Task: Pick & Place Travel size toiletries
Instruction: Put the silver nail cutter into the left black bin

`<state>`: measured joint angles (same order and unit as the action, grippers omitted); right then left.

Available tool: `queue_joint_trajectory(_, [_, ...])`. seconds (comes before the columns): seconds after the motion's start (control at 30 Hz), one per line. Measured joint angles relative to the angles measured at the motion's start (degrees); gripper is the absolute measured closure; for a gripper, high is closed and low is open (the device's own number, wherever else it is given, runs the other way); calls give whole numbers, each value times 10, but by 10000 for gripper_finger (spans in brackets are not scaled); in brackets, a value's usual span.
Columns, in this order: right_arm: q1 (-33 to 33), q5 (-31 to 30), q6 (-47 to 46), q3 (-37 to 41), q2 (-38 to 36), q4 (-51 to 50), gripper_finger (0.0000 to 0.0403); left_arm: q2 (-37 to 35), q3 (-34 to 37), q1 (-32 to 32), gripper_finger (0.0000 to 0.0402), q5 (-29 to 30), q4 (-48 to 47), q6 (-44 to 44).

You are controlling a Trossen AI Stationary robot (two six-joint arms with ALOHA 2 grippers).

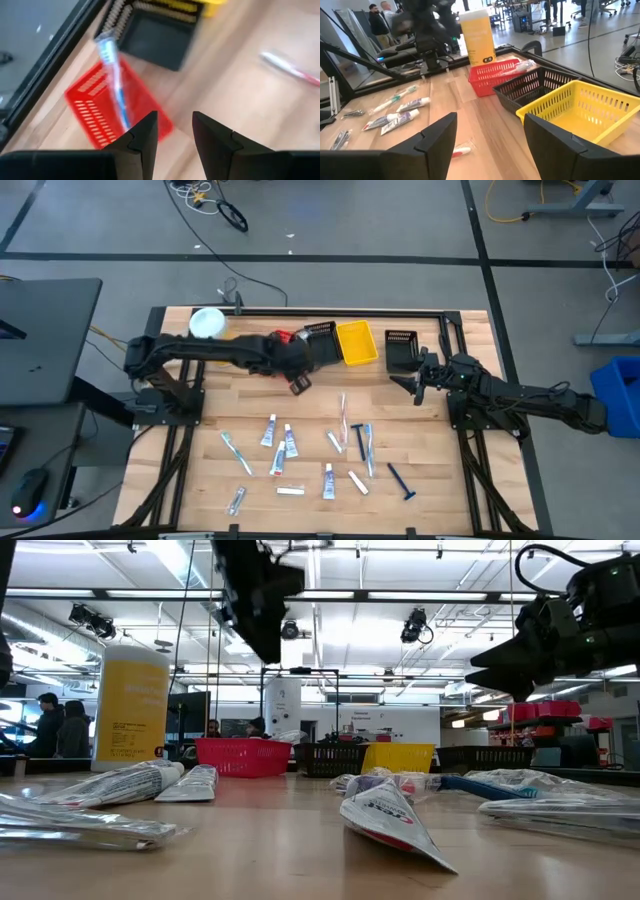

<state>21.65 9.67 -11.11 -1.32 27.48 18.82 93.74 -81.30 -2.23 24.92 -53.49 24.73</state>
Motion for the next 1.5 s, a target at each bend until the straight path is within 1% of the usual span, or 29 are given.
queue_joint_trajectory(0.17, [0, 3, 0, 0, 5, -2, 151, -10, 0, 74, 273, 28, 3, -10])
queue_joint_trajectory(0.23, [0, 13, 0, 0, 7, -2, 144, -10, 0, 99, 273, 37, 3, -10])
queue_joint_trajectory(0.3, [0, 24, 0, 0, 9, -2, 138, -10, 10, 121, 274, 41, 23, -15])
queue_joint_trajectory(0.47, [0, 26, 0, 0, 10, -2, 132, -28, 84, 167, 274, 34, 101, -26])
queue_joint_trajectory(0.53, [0, 26, 0, 0, 11, -2, 135, -46, 127, 182, 274, 28, 117, -13])
queue_joint_trajectory(0.57, [0, 26, 0, 0, 13, -2, 137, -53, 149, 187, 274, 26, 140, -10])
queue_joint_trajectory(0.67, [0, 25, 0, 0, 18, 5, 146, -80, 215, 200, 274, -2, 221, -11])
queue_joint_trajectory(0.73, [0, 25, 0, 0, 19, 8, 151, -96, 247, 208, 274, -50, 294, -12])
queue_joint_trajectory(0.8, [0, 25, 0, 0, 22, 13, 155, -100, 271, 218, 274, -107, 373, -15])
queue_joint_trajectory(0.83, [0, 25, 0, 0, 23, 11, 157, -100, 281, 226, 274, -126, 408, -19])
queue_joint_trajectory(0.93, [0, 25, 0, 0, 26, 9, 160, -93, 302, 262, 274, -151, 516, -44])
queue_joint_trajectory(0.97, [0, 25, 0, 0, 27, 9, 160, -88, 307, 278, 274, -152, 535, -46])
queue_joint_trajectory(1.03, [-1, 25, 0, 0, 29, 9, 159, -72, 310, 309, 274, -143, 540, -37])
queue_joint_trajectory(1.1, [0, 24, 0, 0, 29, 8, 155, -57, 310, 340, 274, -116, 544, -20])
queue_joint_trajectory(1.17, [0, 24, 0, 0, 30, 7, 151, -40, 309, 366, 274, -90, 547, 8])
queue_joint_trajectory(1.27, [0, 24, 0, 0, 31, 7, 144, -10, 309, 399, 274, -66, 546, 51])
queue_joint_trajectory(1.37, [0, 24, 0, 0, 31, 7, 141, 16, 309, 421, 274, -40, 553, 93])
queue_joint_trajectory(1.5, [0, 24, -7, 0, 31, 7, 139, 57, 307, 441, 274, -35, 599, 124])
